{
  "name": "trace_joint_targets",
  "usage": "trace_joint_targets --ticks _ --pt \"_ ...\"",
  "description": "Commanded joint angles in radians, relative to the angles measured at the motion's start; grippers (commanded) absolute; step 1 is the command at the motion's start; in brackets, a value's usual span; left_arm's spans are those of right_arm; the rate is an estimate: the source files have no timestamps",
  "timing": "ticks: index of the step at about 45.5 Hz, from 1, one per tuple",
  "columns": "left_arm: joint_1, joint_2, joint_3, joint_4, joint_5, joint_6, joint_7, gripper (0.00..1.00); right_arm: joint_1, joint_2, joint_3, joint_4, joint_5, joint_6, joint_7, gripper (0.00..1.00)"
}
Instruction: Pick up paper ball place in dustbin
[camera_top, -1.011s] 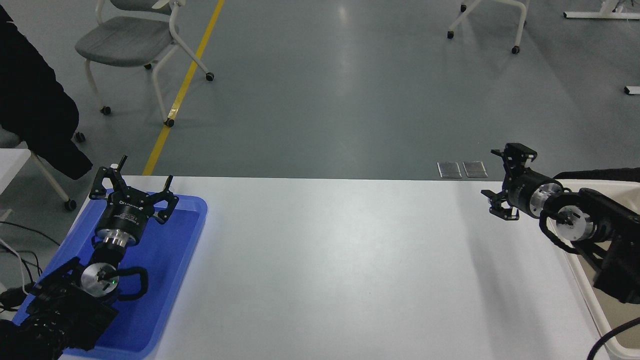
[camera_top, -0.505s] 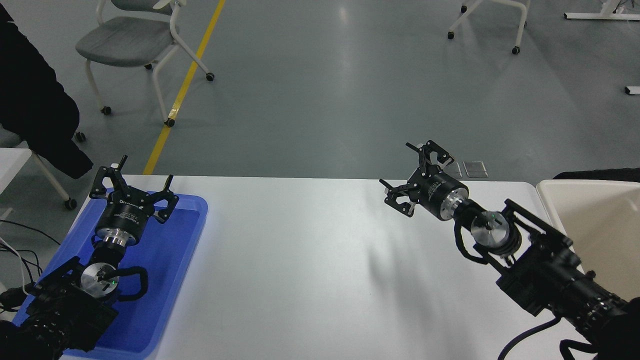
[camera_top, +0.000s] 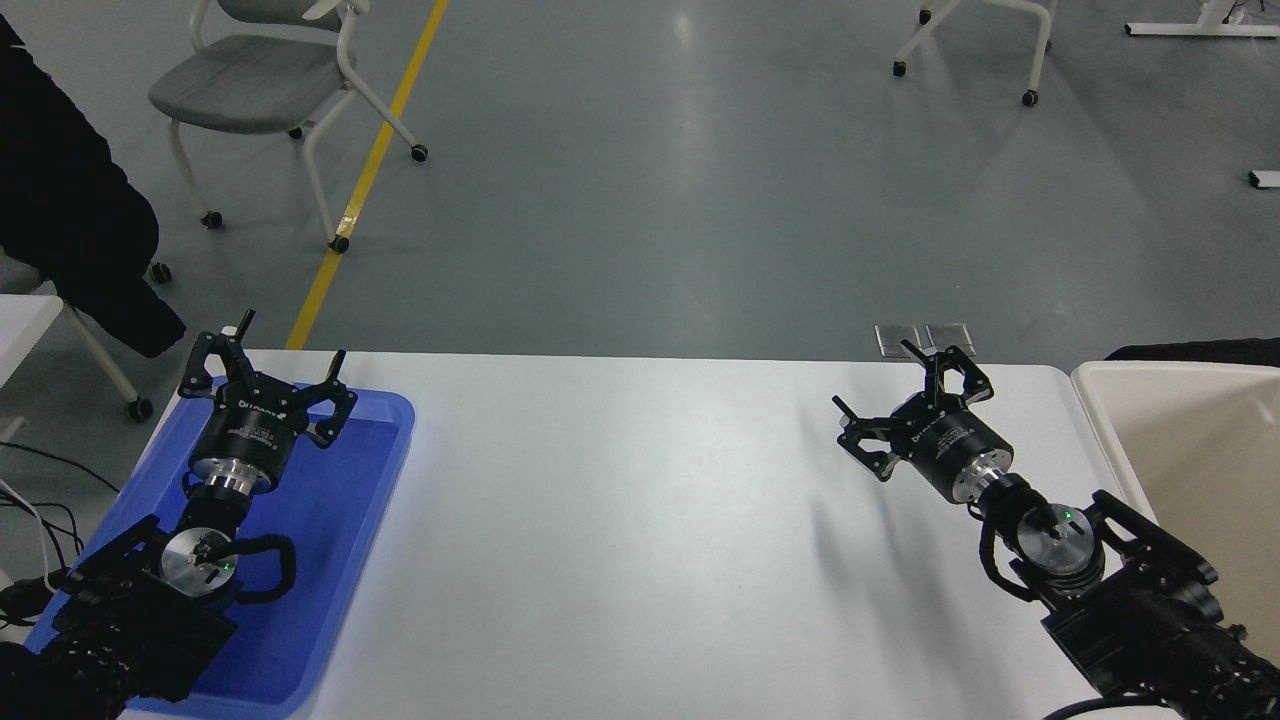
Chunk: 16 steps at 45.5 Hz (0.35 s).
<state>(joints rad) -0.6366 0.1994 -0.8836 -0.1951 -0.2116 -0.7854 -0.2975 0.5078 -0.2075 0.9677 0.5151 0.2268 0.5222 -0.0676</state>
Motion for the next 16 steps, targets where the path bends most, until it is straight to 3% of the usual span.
trace_joint_targets --ticks 1,16 --pt "0.0 0.0 0.0 0.0 0.0 0.0 0.0 1.0 -0.012 -0.012 0.013 -0.023 0.005 0.033 0.0 1.0" --pt "0.0 0.0 0.0 0.0 0.0 0.0 0.0 1.0 -0.012 -0.023 0.017 -0.023 0.005 0.033 0.0 1.0"
